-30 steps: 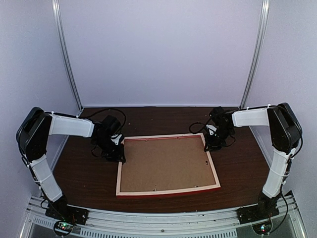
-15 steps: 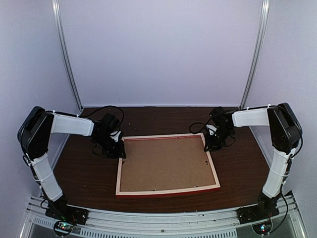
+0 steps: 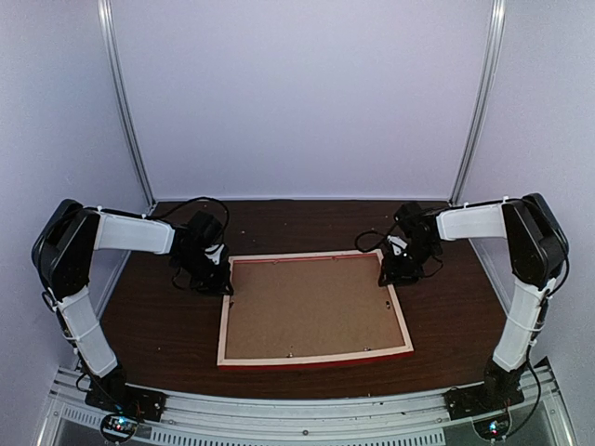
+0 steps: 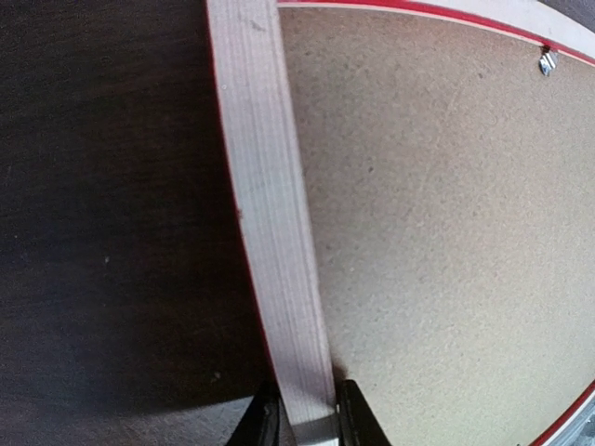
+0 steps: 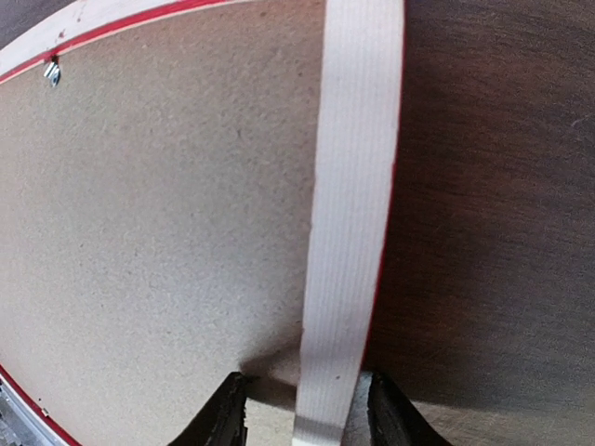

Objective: Put the photo into the frame
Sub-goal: Press the fastener onto the backboard.

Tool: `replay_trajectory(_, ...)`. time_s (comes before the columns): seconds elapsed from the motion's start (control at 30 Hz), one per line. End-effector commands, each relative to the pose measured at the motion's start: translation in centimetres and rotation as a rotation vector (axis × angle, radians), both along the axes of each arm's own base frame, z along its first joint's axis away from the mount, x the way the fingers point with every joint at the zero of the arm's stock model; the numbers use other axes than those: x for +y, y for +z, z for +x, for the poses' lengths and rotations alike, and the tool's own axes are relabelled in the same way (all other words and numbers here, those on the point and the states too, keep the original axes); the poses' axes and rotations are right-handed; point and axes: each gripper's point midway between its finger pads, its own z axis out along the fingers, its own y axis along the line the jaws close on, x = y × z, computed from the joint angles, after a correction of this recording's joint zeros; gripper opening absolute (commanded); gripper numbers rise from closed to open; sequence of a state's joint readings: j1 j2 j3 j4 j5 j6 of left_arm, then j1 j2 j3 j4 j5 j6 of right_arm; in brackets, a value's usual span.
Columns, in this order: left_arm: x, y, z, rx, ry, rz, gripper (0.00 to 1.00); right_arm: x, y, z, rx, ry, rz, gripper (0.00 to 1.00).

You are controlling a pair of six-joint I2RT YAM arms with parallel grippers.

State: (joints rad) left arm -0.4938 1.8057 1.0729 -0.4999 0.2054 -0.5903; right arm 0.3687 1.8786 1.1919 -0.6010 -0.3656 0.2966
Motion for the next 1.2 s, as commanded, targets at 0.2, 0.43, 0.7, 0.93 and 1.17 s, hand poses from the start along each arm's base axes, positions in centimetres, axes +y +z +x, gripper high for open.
replay_trajectory(0.2, 0.0, -0.4, 0.5, -0.042, -0.017, 0.009, 0.10, 0.2, -0.2, -3.1, 0.058, -0.010, 0.041, 0.51)
replay_trajectory(0.43, 0.0, -0.2, 0.8, -0.052, -0.015, 0.013, 0.10, 0.0, 0.1, -5.2, 0.068, -0.002, 0.026, 0.60)
replay_trajectory(0.7, 0.2, -0.2, 0.8, -0.056, -0.011, 0.019, 0.10, 0.1, -0.6, -8.1, 0.102, 0.000, 0.002, 0.65)
replay_trajectory(0.93, 0.2, -0.3, 0.8, -0.055, -0.010, 0.021, 0.10, 0.6, -1.1, -10.1, 0.120, 0.009, -0.020, 0.59)
replay_trajectory(1.17, 0.2, -0.3, 0.7, -0.053, -0.018, 0.023, 0.10, 0.2, -1.4, -11.0, 0.129, 0.009, -0.029, 0.49)
